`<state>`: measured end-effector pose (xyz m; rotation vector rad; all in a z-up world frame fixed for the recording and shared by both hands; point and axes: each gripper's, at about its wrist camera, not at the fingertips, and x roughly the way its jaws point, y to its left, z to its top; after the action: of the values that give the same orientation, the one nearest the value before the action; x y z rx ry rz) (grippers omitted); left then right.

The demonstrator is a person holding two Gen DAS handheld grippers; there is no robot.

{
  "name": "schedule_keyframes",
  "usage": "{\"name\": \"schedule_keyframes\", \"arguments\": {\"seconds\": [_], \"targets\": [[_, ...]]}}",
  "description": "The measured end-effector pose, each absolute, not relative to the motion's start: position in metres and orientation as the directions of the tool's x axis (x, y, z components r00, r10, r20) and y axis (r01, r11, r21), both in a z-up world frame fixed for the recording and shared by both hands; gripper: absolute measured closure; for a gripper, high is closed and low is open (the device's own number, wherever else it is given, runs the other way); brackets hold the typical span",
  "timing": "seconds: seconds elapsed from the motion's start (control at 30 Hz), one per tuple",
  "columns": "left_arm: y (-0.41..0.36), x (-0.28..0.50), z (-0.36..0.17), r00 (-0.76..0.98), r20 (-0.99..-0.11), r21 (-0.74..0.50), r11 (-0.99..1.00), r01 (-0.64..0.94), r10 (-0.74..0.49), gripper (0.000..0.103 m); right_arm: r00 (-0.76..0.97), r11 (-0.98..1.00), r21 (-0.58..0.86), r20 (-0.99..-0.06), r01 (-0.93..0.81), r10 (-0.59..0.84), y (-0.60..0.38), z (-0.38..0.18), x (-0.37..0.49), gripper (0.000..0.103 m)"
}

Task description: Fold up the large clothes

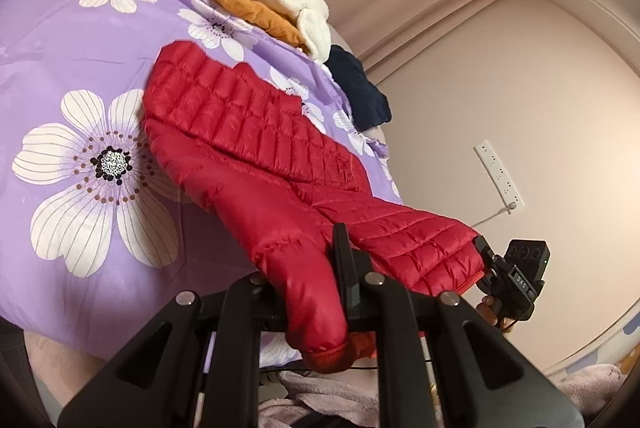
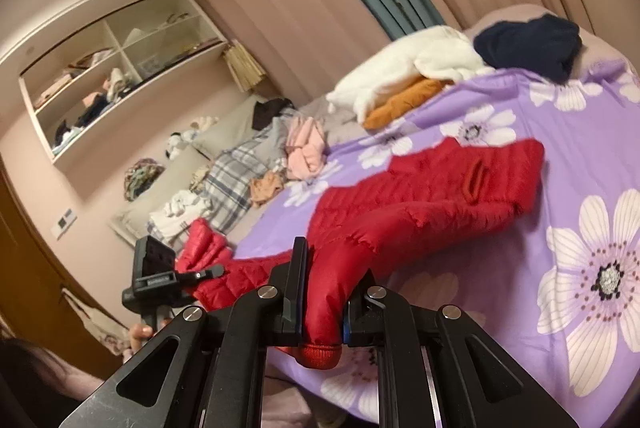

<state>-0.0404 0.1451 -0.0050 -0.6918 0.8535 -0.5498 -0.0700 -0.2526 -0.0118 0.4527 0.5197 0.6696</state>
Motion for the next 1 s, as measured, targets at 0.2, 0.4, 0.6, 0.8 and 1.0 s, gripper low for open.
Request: {"name": "schedule_keyframes", "arguments": {"seconds": [0.2, 0.4, 0.6, 0.8, 1.0], "targets": [[0.148, -0.032, -0.011, 0.545, -0.49, -0.741, 0.655, 0.151, -0.68, 0.089, 0.67, 0.704, 0.543, -0.309, -0.459, 0.675, -0.249, -0.011, -0.058, 0.088], [0.153, -0.016, -0.02, 0.544, -0.497, -0.753, 0.647, 0.118, -0.676, 0.088, 0.674, 0.696, 0.586, -0.316, -0.414, 0.667, -0.254, -0.016, -0.037, 0.088], [0.154, 0.0, -0.025, 0.537, -0.513, -0.749, 0.655, 0.102, -0.67, 0.088, 0.675, 0.697, 0.597, -0.325, -0.398, 0.663, -0.254, -0.016, -0.017, 0.088], [0.155, 0.013, -0.027, 0.533, -0.526, -0.742, 0.664, 0.092, -0.663, 0.088, 0.674, 0.696, 0.61, -0.334, -0.379, 0.659, -0.256, -0.022, 0.003, 0.088], [0.153, 0.026, -0.026, 0.529, -0.541, -0.731, 0.677, 0.088, -0.654, 0.088, 0.676, 0.698, 0.617, -0.341, -0.363, 0.653, -0.259, -0.026, 0.016, 0.088]]}}
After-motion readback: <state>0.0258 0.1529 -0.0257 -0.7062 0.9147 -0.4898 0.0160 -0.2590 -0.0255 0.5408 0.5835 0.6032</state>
